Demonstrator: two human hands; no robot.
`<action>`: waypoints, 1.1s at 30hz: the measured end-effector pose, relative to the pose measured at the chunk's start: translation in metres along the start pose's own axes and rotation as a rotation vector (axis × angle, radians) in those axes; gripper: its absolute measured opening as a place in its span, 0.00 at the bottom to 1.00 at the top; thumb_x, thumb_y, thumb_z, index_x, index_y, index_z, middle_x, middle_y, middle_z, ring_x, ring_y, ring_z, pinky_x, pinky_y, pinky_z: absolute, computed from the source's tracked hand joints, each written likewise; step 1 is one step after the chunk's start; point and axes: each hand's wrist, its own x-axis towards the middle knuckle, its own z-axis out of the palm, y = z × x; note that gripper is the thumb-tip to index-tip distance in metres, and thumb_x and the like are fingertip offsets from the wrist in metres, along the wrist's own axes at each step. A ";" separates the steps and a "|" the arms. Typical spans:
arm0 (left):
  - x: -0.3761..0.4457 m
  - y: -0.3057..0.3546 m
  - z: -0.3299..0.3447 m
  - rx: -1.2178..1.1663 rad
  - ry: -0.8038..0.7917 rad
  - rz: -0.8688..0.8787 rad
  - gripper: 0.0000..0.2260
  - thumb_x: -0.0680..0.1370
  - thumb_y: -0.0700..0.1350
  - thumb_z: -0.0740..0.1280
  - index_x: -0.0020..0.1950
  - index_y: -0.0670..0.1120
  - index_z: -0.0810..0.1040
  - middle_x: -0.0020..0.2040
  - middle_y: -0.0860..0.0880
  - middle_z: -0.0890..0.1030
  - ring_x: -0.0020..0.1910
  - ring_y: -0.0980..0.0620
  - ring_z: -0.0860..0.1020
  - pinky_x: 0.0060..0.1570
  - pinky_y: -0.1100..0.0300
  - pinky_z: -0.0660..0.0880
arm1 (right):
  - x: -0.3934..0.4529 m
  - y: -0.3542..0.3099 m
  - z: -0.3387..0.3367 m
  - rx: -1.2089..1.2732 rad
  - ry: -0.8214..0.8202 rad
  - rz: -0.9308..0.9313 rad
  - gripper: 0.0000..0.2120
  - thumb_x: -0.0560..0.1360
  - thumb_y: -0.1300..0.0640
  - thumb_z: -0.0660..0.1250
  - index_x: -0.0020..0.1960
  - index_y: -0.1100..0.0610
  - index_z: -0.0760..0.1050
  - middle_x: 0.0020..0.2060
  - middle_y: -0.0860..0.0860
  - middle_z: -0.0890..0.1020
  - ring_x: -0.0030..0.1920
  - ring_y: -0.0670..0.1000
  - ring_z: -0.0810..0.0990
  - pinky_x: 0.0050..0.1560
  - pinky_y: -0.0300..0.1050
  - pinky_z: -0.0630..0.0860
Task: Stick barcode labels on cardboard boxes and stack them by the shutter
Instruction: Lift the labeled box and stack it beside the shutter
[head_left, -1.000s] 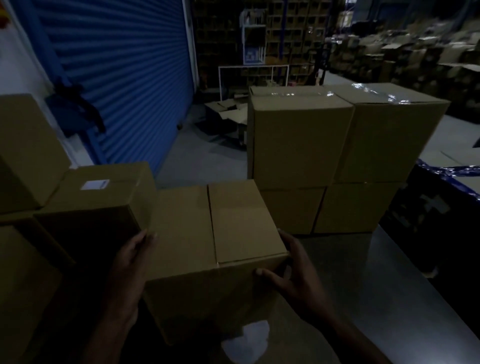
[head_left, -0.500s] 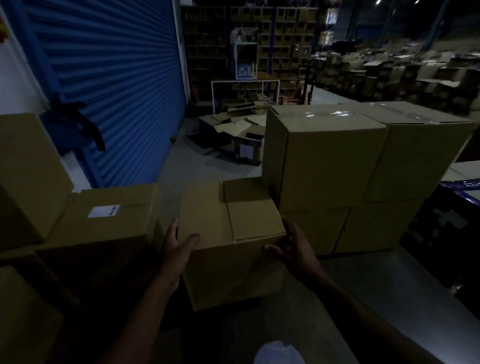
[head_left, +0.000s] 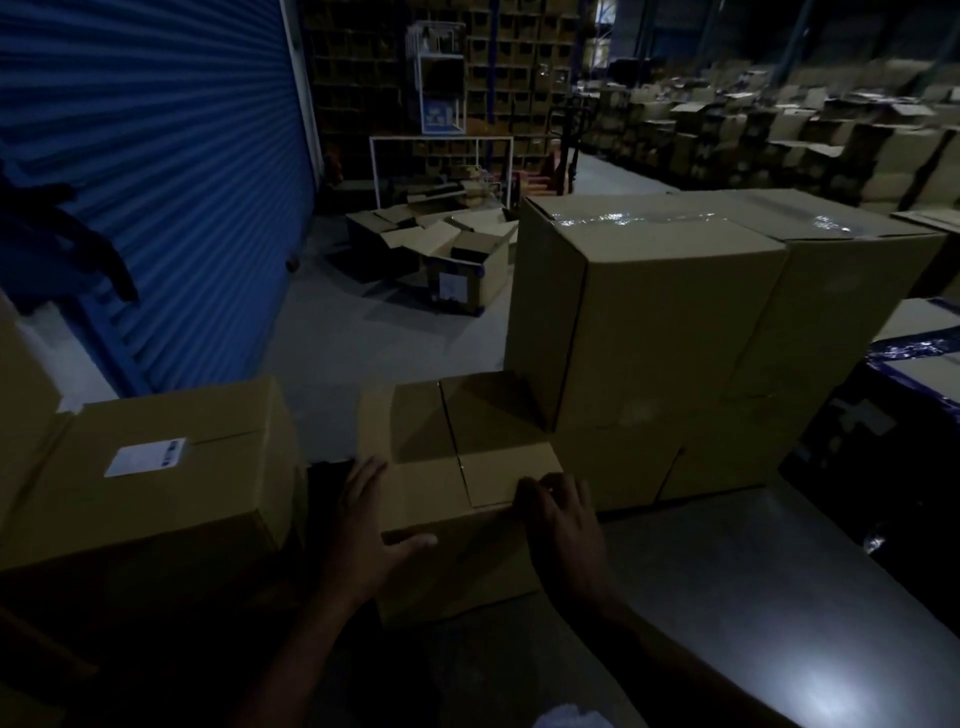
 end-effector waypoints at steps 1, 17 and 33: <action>0.006 -0.003 0.003 0.037 0.003 0.025 0.48 0.66 0.61 0.77 0.79 0.44 0.62 0.80 0.48 0.59 0.79 0.50 0.55 0.76 0.50 0.56 | 0.005 -0.001 0.003 0.005 -0.039 -0.006 0.21 0.70 0.64 0.69 0.63 0.55 0.73 0.54 0.52 0.74 0.52 0.53 0.70 0.43 0.42 0.68; 0.087 0.002 0.017 0.321 0.008 0.034 0.37 0.74 0.56 0.74 0.77 0.40 0.66 0.78 0.45 0.64 0.79 0.47 0.59 0.77 0.51 0.47 | 0.056 -0.002 0.035 -0.019 -0.189 -0.005 0.35 0.60 0.66 0.70 0.67 0.70 0.69 0.65 0.64 0.74 0.64 0.64 0.68 0.62 0.54 0.74; 0.035 0.001 -0.012 0.271 0.328 0.057 0.26 0.76 0.37 0.71 0.74 0.42 0.70 0.74 0.45 0.70 0.76 0.47 0.63 0.73 0.55 0.60 | 0.040 -0.024 0.054 0.006 -0.195 -0.013 0.38 0.68 0.58 0.75 0.72 0.68 0.64 0.73 0.62 0.65 0.72 0.62 0.65 0.66 0.51 0.69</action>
